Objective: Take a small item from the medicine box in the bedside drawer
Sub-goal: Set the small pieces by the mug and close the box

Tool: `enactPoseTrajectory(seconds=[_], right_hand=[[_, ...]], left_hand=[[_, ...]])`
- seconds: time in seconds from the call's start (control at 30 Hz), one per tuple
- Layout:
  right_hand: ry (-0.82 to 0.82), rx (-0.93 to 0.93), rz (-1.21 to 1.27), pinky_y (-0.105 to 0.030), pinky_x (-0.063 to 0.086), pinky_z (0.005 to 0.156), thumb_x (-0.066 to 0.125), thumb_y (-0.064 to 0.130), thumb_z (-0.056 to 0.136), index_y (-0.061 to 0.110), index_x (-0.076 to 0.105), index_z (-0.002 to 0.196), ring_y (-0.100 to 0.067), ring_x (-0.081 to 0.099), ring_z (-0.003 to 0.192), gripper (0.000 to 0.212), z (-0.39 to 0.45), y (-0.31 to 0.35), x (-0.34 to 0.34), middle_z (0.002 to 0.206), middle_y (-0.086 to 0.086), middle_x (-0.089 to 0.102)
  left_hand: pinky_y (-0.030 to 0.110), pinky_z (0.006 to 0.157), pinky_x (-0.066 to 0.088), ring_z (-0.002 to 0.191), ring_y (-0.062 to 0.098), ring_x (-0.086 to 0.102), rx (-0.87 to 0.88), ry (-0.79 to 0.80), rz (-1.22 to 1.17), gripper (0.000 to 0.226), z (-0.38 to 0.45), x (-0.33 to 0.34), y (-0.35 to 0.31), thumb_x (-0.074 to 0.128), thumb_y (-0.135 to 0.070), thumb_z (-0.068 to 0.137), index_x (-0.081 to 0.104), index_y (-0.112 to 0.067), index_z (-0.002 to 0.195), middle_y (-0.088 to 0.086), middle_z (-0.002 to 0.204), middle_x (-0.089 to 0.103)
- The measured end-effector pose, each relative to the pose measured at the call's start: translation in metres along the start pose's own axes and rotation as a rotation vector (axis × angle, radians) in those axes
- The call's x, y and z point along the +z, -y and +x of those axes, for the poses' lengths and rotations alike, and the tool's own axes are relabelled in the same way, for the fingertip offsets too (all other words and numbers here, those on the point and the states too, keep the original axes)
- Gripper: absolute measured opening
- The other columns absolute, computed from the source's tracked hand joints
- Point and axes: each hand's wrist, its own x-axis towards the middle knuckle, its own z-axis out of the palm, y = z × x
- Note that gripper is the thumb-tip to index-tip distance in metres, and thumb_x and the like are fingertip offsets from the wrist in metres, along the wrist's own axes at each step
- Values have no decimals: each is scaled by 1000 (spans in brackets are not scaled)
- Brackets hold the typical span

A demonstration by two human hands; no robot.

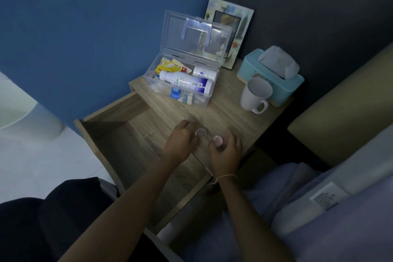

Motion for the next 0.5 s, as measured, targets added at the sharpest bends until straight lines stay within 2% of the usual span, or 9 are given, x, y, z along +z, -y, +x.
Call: enactPoseTrajectory(seconds=[0.07,0.13,0.2,0.27,0.33,0.43,0.5], right_hand=[[-31,72,70,-42,40,104,72,16,78,9,49,135,-30,49,121,61,8,6,-5,130,-17,53],[-91,38,81,-35,34,106,73,16,77,7,47,136,-31,45,125,65,22,13,-12,134,-18,50],[-175,-4,76,-31,29,106,74,16,76,5,46,137,-32,41,129,67,43,25,-21,139,-20,47],[-228,-33,61,-36,27,110,75,14,76,-1,42,139,-36,38,134,72,67,36,-25,144,-24,42],[-240,2,35,-40,26,114,74,16,77,-1,36,143,-36,32,138,78,88,42,-28,148,-24,36],[-230,93,-4,-39,26,115,72,16,79,4,27,147,-32,28,141,82,109,41,-30,153,-18,30],[-219,132,4,-39,31,113,71,14,79,5,31,145,-32,33,139,78,118,34,-30,150,-18,35]], left_hand=[[37,100,46,118,27,53,88,-65,112,43,2,-3,-2,56,-21,91,51,-9,132,14,131,53],[37,108,41,128,28,47,193,-136,221,49,9,-6,-9,54,-22,92,45,-8,138,16,140,49],[40,116,27,142,30,31,275,-120,331,57,20,-7,-19,47,-29,95,32,-8,145,16,152,33],[42,120,11,148,27,7,279,-56,457,64,32,-7,-25,35,-40,98,12,-10,150,12,160,8],[43,121,5,149,27,-4,250,-22,558,70,43,-4,-27,28,-47,98,-2,-10,150,11,161,-6],[43,121,2,148,27,-6,208,-6,604,76,54,0,-26,23,-53,97,-9,-9,149,11,160,-12],[41,120,1,148,26,-7,193,-8,605,78,59,4,-23,21,-56,96,-10,-8,149,11,160,-12]])
